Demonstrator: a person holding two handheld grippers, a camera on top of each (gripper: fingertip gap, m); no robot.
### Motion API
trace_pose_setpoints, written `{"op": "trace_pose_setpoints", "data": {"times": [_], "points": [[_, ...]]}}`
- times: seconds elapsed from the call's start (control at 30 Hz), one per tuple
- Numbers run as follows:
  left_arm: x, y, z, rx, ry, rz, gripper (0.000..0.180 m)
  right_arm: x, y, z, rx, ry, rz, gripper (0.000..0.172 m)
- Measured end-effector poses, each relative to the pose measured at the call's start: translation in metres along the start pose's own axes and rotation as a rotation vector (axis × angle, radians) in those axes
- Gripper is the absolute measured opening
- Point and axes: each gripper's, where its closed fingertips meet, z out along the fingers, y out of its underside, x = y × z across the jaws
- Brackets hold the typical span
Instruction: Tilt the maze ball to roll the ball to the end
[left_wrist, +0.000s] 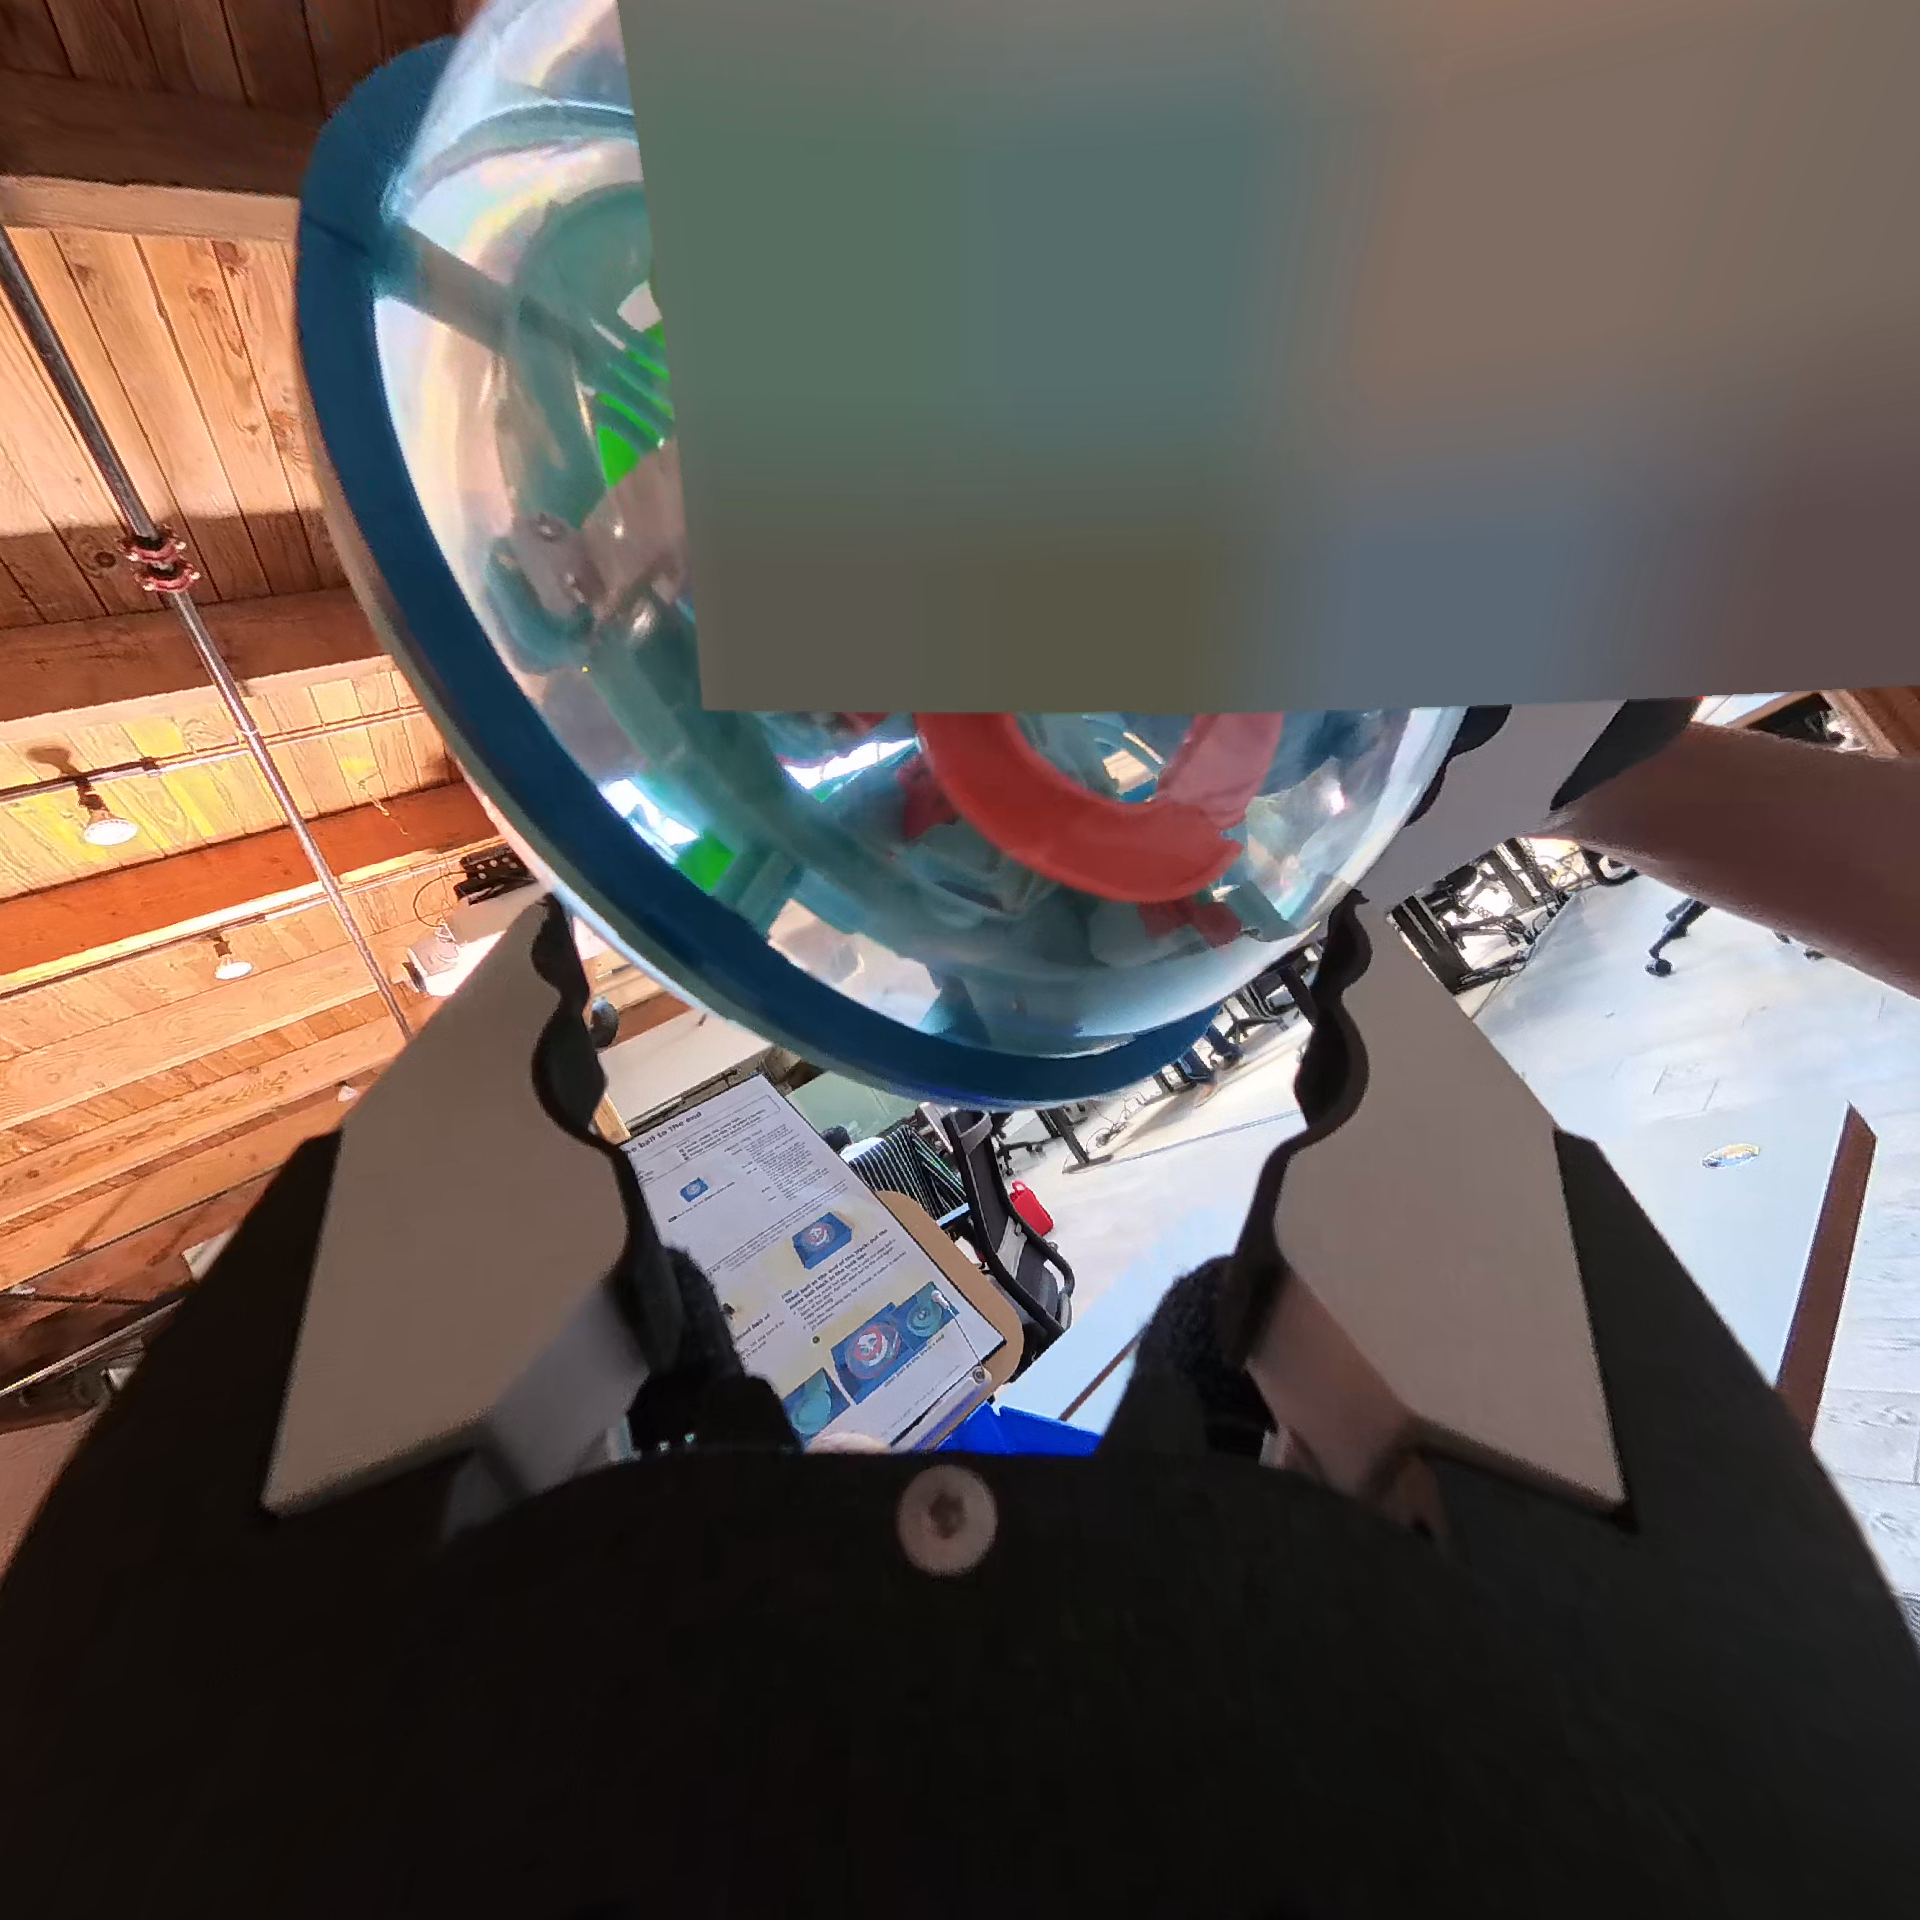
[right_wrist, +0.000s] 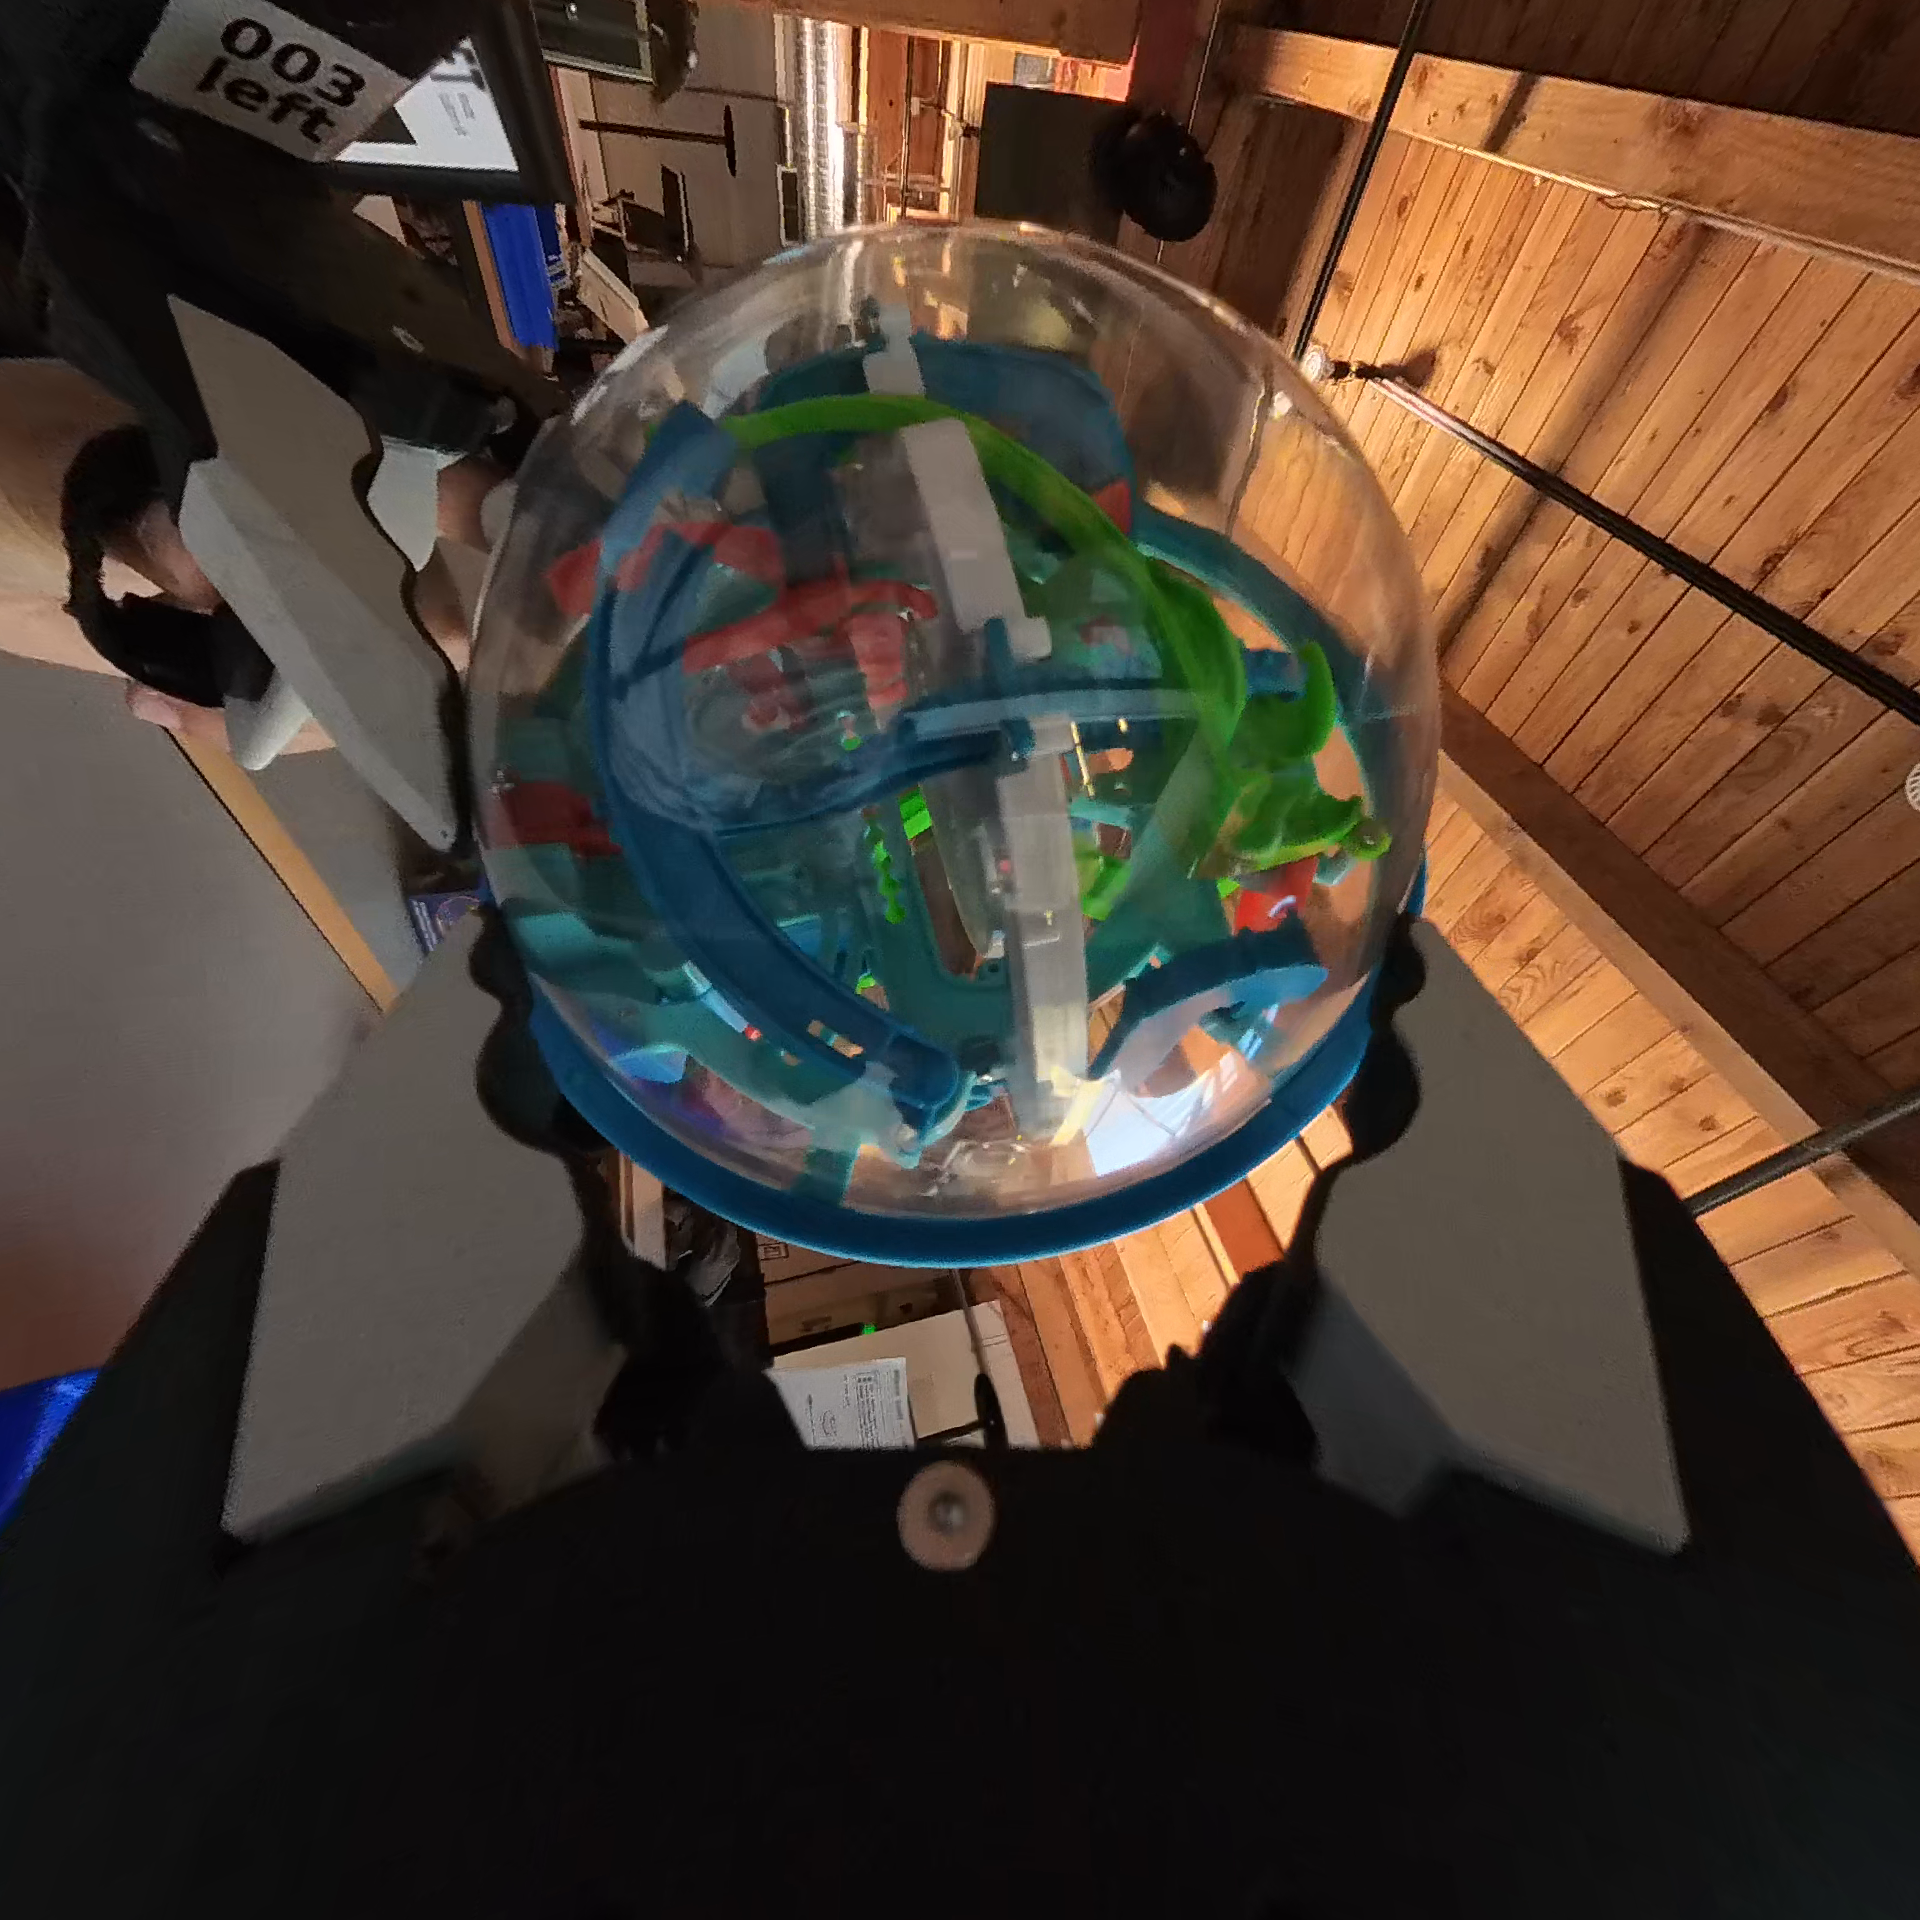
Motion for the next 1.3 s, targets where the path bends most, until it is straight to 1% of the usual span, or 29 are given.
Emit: {"op": "trace_pose_setpoints", "data": {"times": [0.1,0.23,0.37,0.47,0.53,0.63,0.83,0.93,1.0,1.07,1.3], "points": [[0.002,0.006,0.003,-0.032,0.015,-0.031,0.135,-0.002,0.007,-0.002,-0.019,-0.002,0.040,0.153],[0.008,0.020,0.009,-0.098,0.063,-0.131,0.135,-0.009,0.020,-0.008,-0.045,-0.018,0.133,0.153],[0.016,0.041,0.014,-0.167,0.119,-0.235,0.135,-0.020,0.036,-0.015,-0.069,-0.029,0.242,0.153],[0.026,0.066,0.012,-0.249,0.155,-0.341,0.136,-0.039,0.054,-0.020,-0.117,-0.045,0.353,0.152],[0.038,0.090,0.004,-0.332,0.183,-0.471,0.136,-0.061,0.068,-0.024,-0.169,-0.074,0.484,0.152],[0.061,0.129,-0.014,-0.437,0.214,-0.663,0.136,-0.106,0.087,-0.034,-0.231,-0.108,0.704,0.153],[0.106,0.218,-0.054,-0.632,0.188,-0.868,0.136,-0.216,0.127,-0.059,-0.384,-0.177,1.031,0.154],[0.124,0.256,-0.066,-0.737,0.173,-0.969,0.136,-0.263,0.148,-0.071,-0.452,-0.214,1.210,0.153],[0.132,0.272,-0.069,-0.780,0.175,-1.010,0.136,-0.282,0.158,-0.076,-0.468,-0.210,1.292,0.153],[0.136,0.282,-0.072,-0.799,0.175,-1.035,0.136,-0.293,0.164,-0.079,-0.470,-0.198,1.331,0.153],[0.149,0.306,-0.081,-0.847,0.183,-1.074,0.133,-0.321,0.178,-0.088,-0.496,-0.214,1.429,0.153]]}}
